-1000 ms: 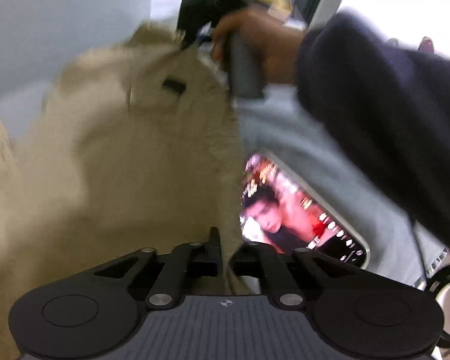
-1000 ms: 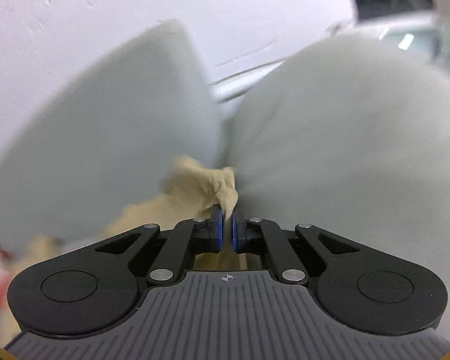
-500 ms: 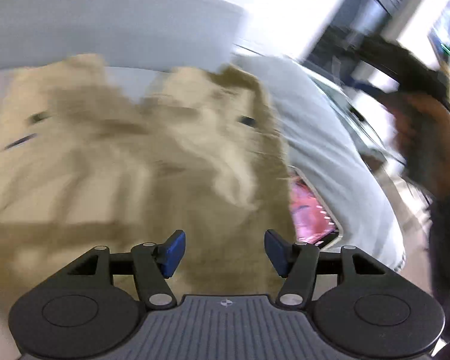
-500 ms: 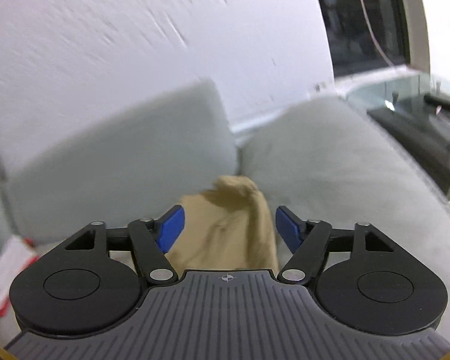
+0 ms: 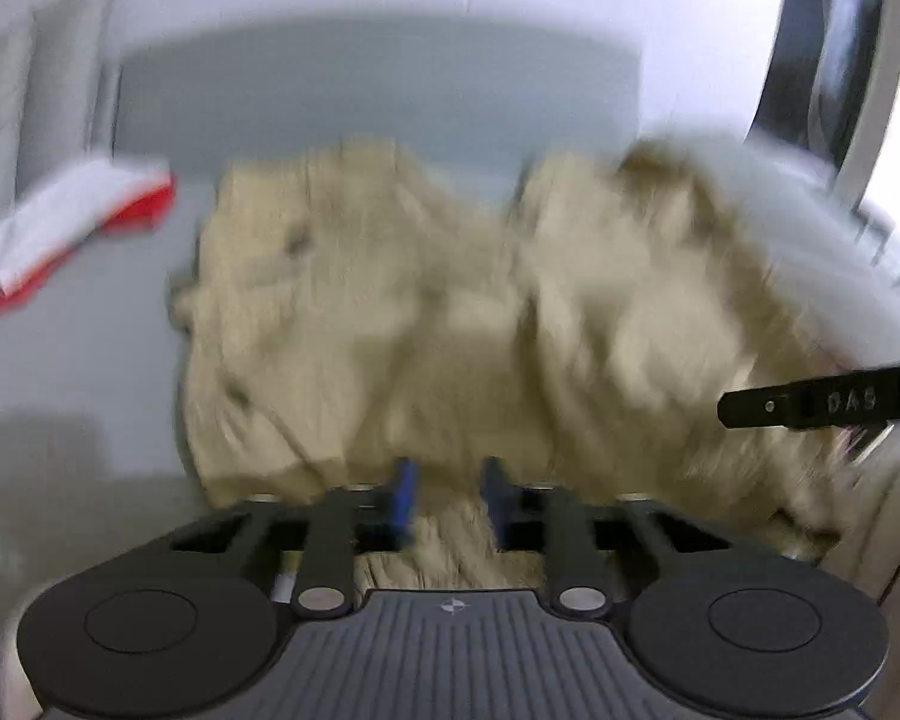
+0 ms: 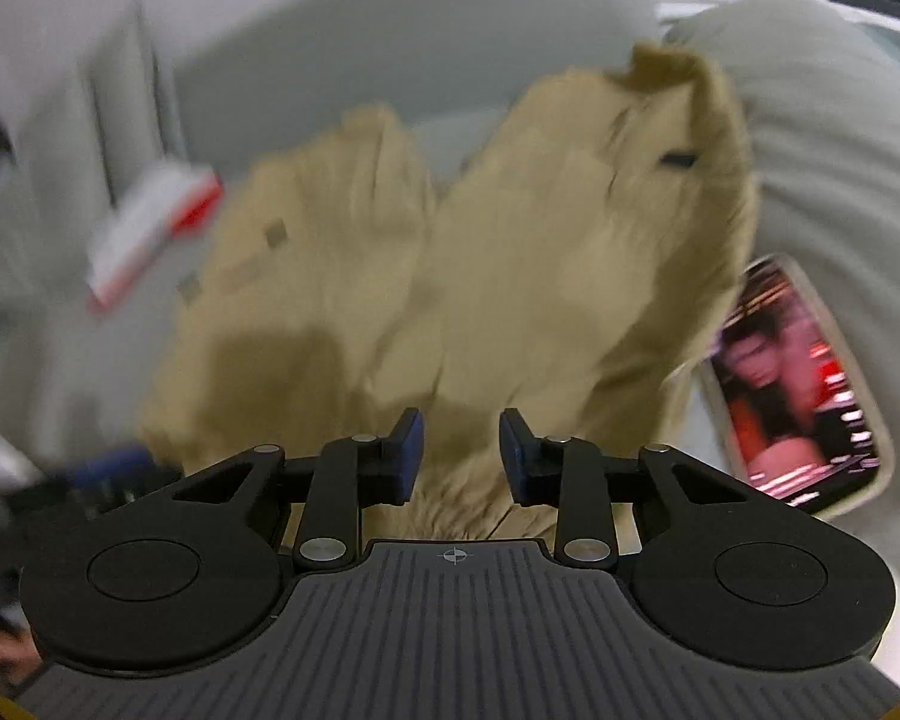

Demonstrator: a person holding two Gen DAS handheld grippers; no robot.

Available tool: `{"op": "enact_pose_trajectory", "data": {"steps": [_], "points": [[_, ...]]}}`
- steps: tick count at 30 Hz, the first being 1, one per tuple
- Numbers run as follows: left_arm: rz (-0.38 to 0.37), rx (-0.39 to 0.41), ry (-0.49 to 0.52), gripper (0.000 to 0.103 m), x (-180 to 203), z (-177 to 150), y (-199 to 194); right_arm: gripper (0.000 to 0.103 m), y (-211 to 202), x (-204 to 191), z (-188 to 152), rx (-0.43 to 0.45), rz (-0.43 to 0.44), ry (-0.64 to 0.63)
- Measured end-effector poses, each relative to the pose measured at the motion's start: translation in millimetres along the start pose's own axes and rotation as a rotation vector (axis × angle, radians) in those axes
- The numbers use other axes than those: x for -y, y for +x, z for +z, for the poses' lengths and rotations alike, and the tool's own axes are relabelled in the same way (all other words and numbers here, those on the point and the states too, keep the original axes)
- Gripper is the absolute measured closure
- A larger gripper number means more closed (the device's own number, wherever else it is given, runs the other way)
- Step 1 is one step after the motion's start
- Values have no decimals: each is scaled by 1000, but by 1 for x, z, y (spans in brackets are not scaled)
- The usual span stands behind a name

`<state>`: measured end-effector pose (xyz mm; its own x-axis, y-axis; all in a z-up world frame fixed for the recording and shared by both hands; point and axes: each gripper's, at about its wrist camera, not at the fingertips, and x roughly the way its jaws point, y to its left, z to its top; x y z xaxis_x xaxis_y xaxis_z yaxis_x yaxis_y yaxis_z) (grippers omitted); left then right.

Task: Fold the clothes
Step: 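Lay the lifted garment edge back down flat and open the right gripper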

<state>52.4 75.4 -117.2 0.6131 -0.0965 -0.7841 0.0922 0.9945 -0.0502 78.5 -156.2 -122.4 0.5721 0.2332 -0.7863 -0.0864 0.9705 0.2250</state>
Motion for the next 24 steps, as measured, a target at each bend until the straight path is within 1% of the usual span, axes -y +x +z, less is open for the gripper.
{"op": "enact_pose_trajectory", "data": {"steps": [1,2,3,4,5,7,8,9,10,11,12,13,15,16,17,18,19,21,24], "points": [[17,-28,34,97,5,-1,-1,64,15,-6,-6,-29,-31,-24],[11,-70,60,100,7,-2,-4,66,21,-10,-17,-56,-56,-40],[-2,-120,79,101,9,-1,-7,70,14,-11,-27,-72,-70,-55],[-32,-182,63,103,5,-4,-6,70,3,-11,-33,-81,-80,-80],[-46,-229,23,101,-2,-11,-3,70,-4,-9,-35,-104,-89,-89],[-31,-242,-45,101,-14,-22,-3,71,-15,4,-34,-161,-89,-58],[-22,-245,-78,101,-20,-28,-2,71,-19,11,-34,-173,-86,-40],[-39,-221,-103,100,-24,-30,-8,71,-25,15,-34,-163,-80,-22],[-63,-179,-123,95,-26,-29,-17,70,-33,18,-37,-144,-72,-5],[-87,-134,-143,88,-27,-27,-27,67,-44,20,-39,-111,-59,15],[-109,-82,-147,85,-27,-24,-37,60,-54,20,-42,-64,-42,22],[-120,-29,-136,80,-25,-20,-44,57,-62,18,-44,-20,-32,12],[-125,68,-94,78,-16,-15,-55,57,-76,13,-48,67,-11,-9],[-108,92,-60,78,-10,-14,-54,57,-81,9,-51,103,-12,-28],[-87,111,-25,78,-4,-13,-54,57,-81,4,-55,128,-27,-61],[-78,126,2,78,1,-10,-52,60,-79,-2,-58,142,-41,-97],[-72,139,26,78,5,-7,-51,63,-74,-8,-60,141,-53,-126],[-76,175,62,78,11,-1,-50,63,-64,-19,-61,125,-67,-165],[-72,130,52,78,17,0,-59,63,-55,-24,-62,102,-61,-182]]}}
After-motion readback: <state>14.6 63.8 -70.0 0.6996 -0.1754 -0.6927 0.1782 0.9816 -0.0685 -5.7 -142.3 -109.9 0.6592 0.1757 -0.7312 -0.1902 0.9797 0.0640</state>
